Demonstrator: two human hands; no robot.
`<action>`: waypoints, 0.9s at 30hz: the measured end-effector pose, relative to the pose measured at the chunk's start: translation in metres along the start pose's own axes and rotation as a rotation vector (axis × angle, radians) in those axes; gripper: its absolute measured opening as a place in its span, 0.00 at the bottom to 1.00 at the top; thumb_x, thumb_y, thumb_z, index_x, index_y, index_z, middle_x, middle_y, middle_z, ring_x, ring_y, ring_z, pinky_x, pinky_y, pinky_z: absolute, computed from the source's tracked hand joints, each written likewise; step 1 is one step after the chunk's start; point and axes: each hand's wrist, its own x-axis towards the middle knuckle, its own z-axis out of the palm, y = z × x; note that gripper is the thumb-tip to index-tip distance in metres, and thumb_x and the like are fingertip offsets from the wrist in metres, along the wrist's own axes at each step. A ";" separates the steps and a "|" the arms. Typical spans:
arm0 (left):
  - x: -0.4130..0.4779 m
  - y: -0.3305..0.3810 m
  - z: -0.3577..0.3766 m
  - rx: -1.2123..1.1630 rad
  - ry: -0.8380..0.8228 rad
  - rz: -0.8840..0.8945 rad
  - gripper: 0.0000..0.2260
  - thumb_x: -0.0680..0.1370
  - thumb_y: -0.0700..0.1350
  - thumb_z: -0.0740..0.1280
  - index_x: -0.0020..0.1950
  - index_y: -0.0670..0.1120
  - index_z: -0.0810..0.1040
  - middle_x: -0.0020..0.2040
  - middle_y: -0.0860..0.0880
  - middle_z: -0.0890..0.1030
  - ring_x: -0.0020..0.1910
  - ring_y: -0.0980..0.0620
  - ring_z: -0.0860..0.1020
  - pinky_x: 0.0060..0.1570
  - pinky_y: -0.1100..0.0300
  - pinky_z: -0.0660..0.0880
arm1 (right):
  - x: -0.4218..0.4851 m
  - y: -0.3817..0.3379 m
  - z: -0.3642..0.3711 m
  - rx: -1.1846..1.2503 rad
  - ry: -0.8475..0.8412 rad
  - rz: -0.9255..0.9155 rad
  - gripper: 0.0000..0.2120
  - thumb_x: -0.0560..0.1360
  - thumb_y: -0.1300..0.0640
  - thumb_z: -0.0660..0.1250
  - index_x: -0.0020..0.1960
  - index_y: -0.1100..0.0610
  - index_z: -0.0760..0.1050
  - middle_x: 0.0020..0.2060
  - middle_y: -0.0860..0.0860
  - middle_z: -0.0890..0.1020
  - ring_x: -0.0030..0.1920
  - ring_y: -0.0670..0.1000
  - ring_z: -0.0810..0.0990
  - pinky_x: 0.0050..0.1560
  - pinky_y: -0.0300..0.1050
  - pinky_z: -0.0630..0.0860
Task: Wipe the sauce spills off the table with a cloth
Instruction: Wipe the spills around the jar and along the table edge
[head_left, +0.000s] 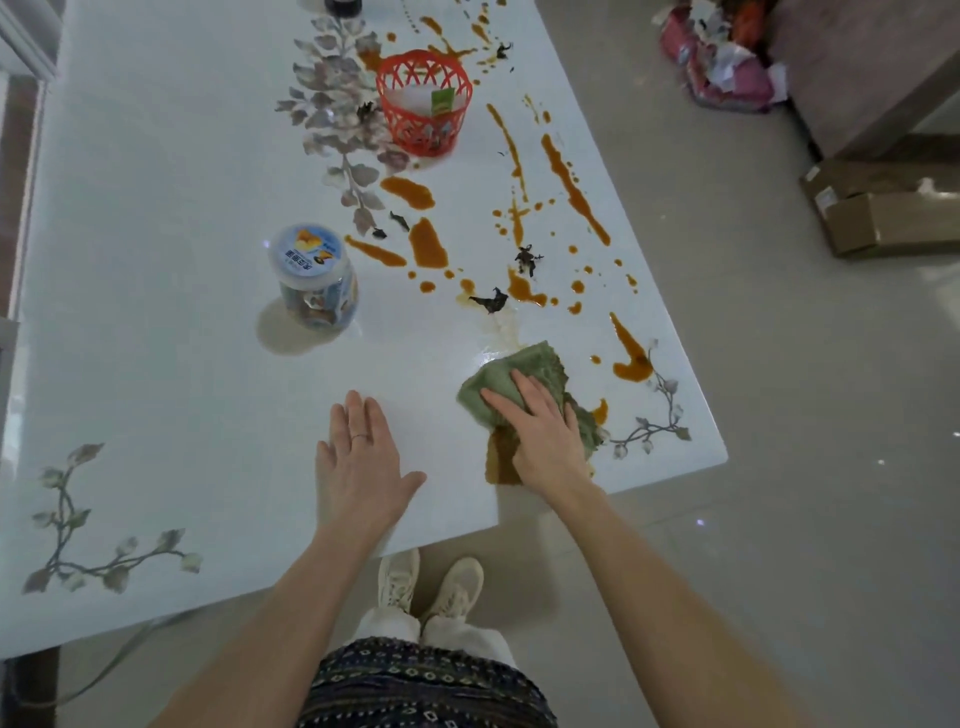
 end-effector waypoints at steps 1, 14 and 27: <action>0.000 0.003 0.000 0.005 0.003 -0.004 0.45 0.75 0.59 0.64 0.76 0.40 0.37 0.76 0.42 0.37 0.75 0.42 0.39 0.72 0.45 0.50 | -0.003 -0.005 0.002 0.002 0.006 0.005 0.37 0.75 0.68 0.60 0.75 0.39 0.58 0.78 0.45 0.49 0.78 0.48 0.43 0.75 0.60 0.44; -0.001 0.005 0.000 0.001 0.045 0.017 0.43 0.76 0.59 0.62 0.76 0.40 0.39 0.77 0.42 0.38 0.76 0.42 0.40 0.72 0.45 0.51 | -0.008 0.024 0.005 0.127 0.102 0.040 0.34 0.72 0.71 0.60 0.69 0.38 0.70 0.76 0.43 0.60 0.77 0.47 0.52 0.74 0.55 0.41; -0.001 0.058 0.017 -0.062 0.087 0.006 0.43 0.76 0.60 0.61 0.76 0.41 0.39 0.77 0.43 0.39 0.76 0.44 0.41 0.73 0.46 0.50 | -0.023 0.052 0.011 0.111 0.092 -0.152 0.30 0.72 0.65 0.62 0.67 0.38 0.72 0.75 0.45 0.64 0.75 0.51 0.57 0.73 0.61 0.50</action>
